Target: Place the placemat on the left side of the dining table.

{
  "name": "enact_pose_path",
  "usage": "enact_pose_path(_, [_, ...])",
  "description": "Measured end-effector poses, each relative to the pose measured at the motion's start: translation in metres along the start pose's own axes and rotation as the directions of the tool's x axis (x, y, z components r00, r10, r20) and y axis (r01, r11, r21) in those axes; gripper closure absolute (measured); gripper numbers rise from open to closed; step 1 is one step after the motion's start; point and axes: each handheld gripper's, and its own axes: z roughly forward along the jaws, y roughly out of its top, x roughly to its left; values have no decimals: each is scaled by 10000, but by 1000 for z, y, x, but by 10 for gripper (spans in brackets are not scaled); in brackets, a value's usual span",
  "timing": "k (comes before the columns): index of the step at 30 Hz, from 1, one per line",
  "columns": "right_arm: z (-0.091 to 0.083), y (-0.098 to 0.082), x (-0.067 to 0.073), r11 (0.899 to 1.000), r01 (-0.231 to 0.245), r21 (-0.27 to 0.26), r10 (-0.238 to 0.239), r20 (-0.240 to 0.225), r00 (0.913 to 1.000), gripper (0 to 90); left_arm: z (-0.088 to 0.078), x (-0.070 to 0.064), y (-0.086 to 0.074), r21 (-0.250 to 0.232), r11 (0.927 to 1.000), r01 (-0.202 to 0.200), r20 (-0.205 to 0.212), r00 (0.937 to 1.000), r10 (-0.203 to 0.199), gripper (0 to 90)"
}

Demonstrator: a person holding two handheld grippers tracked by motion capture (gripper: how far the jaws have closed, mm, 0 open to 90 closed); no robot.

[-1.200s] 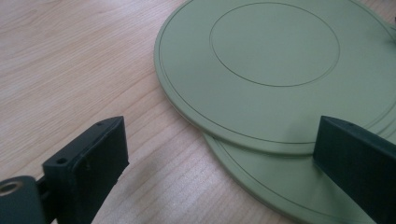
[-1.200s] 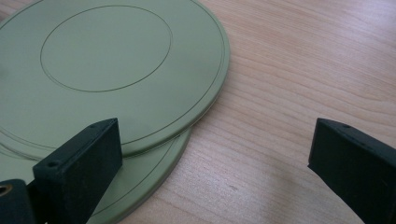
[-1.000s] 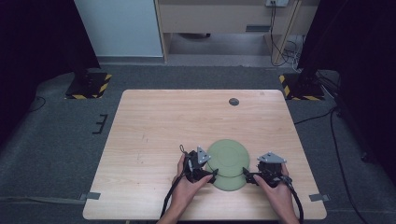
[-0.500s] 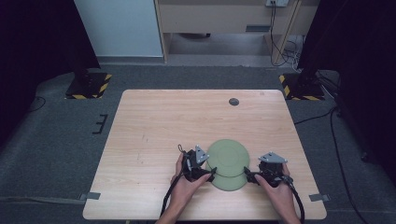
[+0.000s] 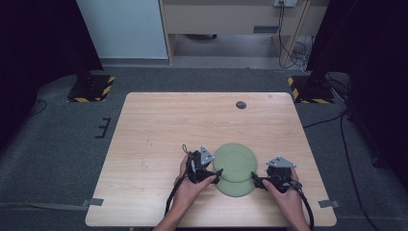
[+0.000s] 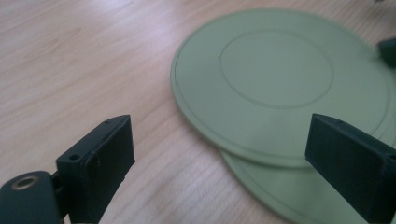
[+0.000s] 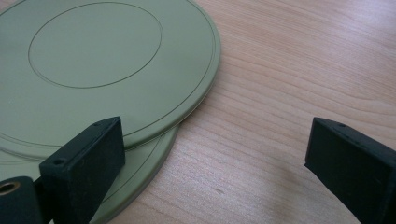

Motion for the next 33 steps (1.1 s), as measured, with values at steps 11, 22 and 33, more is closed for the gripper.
enact_pose_path(11, [1, 1, -3, 10000, -30, 33, 31, -187, 9998, 50, 8, 32, 22, 956, 9944, 444, 471, 9977, -491, 47])
enact_pose_path(22, [2, 0, -4, 10000, 68, 14, -68, -276, 9996, 36, 32, 31, 29, 1731, 9845, 302, 782, 9960, -443, 51])
enact_pose_path(33, [3, 0, -4, 10000, 64, 13, -64, -257, 9997, 34, 48, 20, 32, 2155, 9760, 321, 1326, 9892, -619, 53])
